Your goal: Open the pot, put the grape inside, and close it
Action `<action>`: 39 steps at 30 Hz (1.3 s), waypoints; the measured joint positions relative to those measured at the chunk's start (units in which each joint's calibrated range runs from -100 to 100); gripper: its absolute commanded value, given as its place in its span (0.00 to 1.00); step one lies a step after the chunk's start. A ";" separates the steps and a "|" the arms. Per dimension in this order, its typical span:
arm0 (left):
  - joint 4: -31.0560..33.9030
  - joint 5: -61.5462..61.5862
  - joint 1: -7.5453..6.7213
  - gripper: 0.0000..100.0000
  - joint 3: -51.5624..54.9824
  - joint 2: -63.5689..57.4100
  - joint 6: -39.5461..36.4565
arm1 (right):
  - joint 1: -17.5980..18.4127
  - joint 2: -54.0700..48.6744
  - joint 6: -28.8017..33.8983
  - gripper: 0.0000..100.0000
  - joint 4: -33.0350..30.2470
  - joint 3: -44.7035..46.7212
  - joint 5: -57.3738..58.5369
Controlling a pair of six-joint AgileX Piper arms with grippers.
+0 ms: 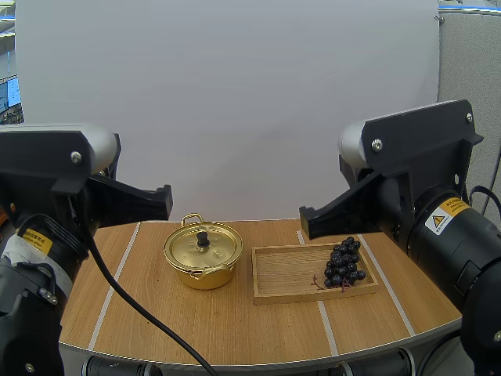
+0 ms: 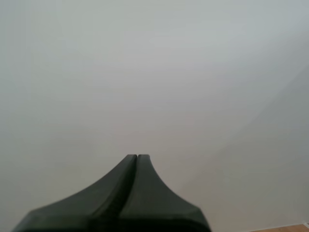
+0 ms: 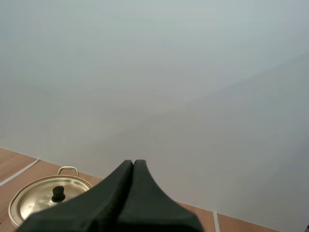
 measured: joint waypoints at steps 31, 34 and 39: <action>0.45 13.27 0.16 0.00 -12.19 43.27 9.75 | 0.00 30.18 16.44 0.00 -12.51 -0.40 12.68; 0.45 16.98 0.16 0.00 -14.54 50.86 11.69 | 0.00 35.53 16.85 0.00 -12.51 -0.40 12.88; 0.45 22.23 0.16 0.09 -19.82 59.74 12.48 | 0.00 43.53 18.65 0.00 -12.89 -0.40 11.50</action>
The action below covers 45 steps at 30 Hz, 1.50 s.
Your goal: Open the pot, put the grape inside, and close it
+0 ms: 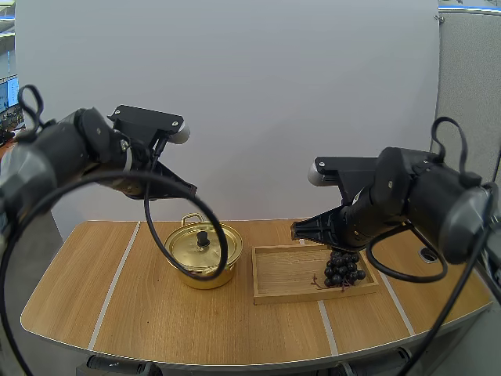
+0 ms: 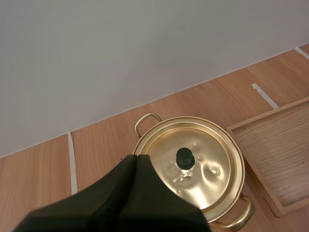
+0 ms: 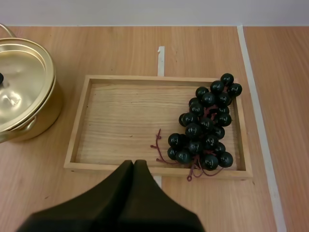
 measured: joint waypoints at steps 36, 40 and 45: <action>0.95 14.85 -5.88 1.00 -10.91 20.93 15.40 | 0.00 0.28 0.31 1.00 -0.19 0.00 -3.14; 1.43 15.24 -6.03 1.00 -14.48 28.45 15.49 | 0.00 0.28 0.31 1.00 -0.19 0.00 -3.22; 1.65 15.89 -6.03 1.00 -19.31 35.37 15.49 | 0.00 0.28 0.31 1.00 -0.19 0.00 -3.22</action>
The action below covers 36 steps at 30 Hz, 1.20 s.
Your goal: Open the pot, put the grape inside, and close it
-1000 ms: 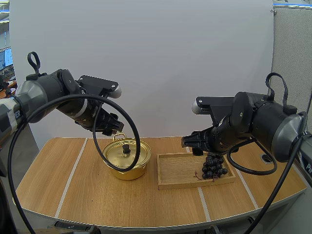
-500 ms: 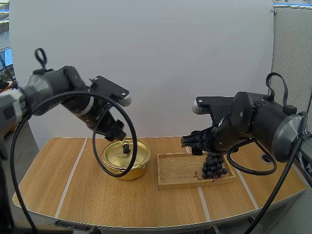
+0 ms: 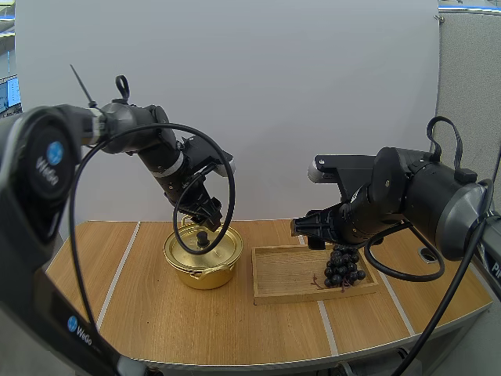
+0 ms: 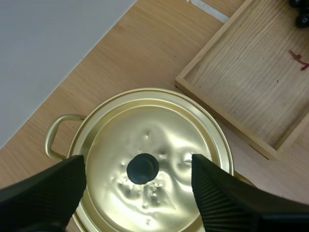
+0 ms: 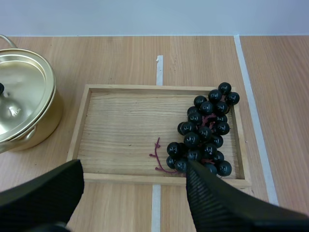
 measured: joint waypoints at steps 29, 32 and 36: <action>3.39 3.34 0.00 0.97 -4.02 12.23 -1.56 | 0.00 0.00 0.00 1.00 0.00 0.00 0.00; 3.39 3.34 0.00 0.45 -4.02 12.23 -1.99 | 0.00 0.00 0.00 1.00 0.00 0.00 0.00; 3.38 4.52 -0.05 0.00 -4.02 12.23 -2.09 | 0.00 0.00 0.00 1.00 0.00 0.00 0.00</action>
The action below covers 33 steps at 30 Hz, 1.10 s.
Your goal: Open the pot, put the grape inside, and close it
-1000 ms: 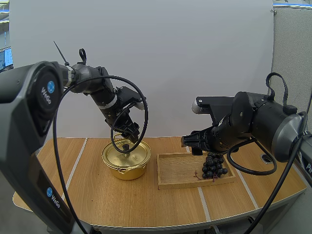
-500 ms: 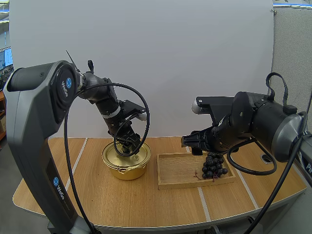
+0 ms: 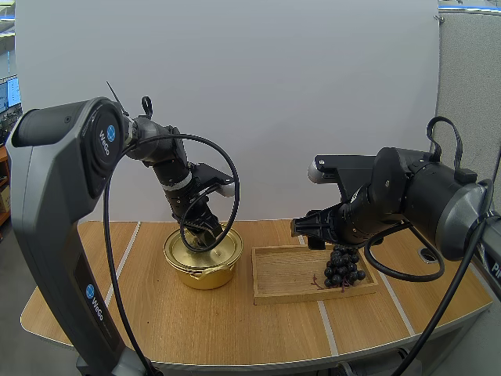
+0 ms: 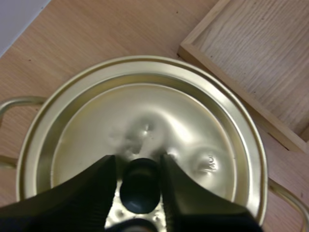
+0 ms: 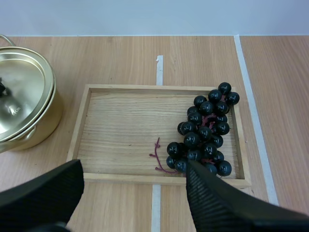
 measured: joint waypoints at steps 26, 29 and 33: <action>0.12 6.86 -0.03 0.00 -17.99 -25.38 -3.72 | 0.00 0.00 0.00 1.00 0.00 0.00 -0.71; 0.12 6.22 -0.03 0.00 -24.14 -28.41 -5.68 | 0.00 0.00 0.00 1.00 0.00 0.00 -1.44; 0.86 4.76 -0.03 0.00 -32.50 -30.56 -8.65 | 0.00 0.00 0.00 1.00 0.00 0.00 -1.93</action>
